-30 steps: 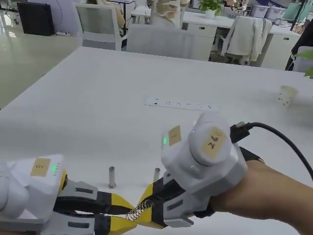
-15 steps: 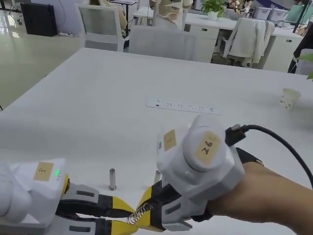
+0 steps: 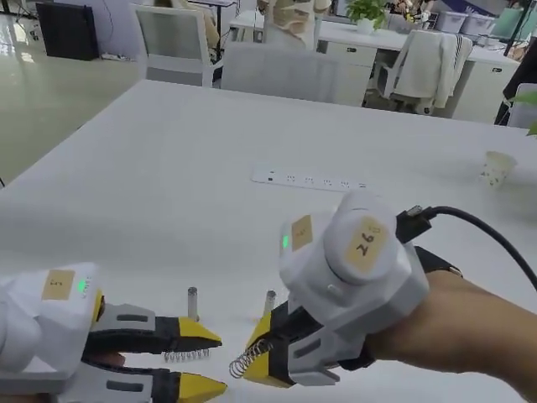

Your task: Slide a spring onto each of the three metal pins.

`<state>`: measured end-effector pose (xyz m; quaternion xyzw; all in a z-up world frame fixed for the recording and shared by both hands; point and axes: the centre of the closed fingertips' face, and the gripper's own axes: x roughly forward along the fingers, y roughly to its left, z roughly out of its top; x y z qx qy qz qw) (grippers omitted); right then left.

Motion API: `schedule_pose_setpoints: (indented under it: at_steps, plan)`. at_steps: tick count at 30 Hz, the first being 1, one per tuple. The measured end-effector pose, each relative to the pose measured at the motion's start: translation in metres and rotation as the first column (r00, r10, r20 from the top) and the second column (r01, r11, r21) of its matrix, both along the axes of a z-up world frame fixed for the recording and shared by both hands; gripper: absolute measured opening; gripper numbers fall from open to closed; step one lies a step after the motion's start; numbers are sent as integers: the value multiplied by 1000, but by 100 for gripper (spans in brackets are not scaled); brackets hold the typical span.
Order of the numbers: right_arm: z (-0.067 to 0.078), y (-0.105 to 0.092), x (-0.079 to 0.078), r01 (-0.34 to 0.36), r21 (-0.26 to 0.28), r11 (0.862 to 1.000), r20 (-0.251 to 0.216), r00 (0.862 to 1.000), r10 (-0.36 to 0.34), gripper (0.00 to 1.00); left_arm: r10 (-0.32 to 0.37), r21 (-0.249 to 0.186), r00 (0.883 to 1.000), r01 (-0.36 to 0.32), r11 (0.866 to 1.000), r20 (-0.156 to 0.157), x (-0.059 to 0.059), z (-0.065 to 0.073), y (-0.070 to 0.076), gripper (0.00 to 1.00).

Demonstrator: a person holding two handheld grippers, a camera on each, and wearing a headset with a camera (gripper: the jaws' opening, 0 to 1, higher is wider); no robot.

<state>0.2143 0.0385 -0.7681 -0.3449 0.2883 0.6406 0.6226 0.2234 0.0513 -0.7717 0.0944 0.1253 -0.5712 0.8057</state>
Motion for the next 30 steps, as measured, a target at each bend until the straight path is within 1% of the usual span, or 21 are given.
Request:
schedule_pose_setpoints:
  at_steps: [4, 9, 13, 18, 23, 25, 30]
  plan:
    - [1, -6, 4, 19, -1, 1000, 1, 1000, -19, 9, 29, -5, 999, -29, 1000, -16, -1, -2, 7, 27]
    - [3, -13, 11, 40, -8, 999, 7, 999, -40, 9, 78, -15, 997, -79, 997, -22, 1, -4, 17, 32]
    - [5, -20, 18, 60, -12, 998, 9, 998, -60, 9, 131, -33, 991, -131, 991, -20, 4, -4, 26, 36]
    - [7, -30, 26, 85, -29, 996, 15, 996, -84, 9, 171, -39, 985, -172, 984, -27, 5, -6, 35, 39]
    - [8, -44, 36, 114, -53, 992, 15, 993, -113, 9, 223, -54, 974, -224, 973, -26, 9, -5, 46, 44]
    - [8, -50, 40, 128, -70, 989, 19, 992, -127, 9, 240, -60, 970, -241, 969, -25, 11, -5, 48, 45]
    - [11, -59, 48, 147, -87, 985, 29, 989, -145, 9, 260, -67, 965, -261, 963, -24, 12, -5, 52, 47]
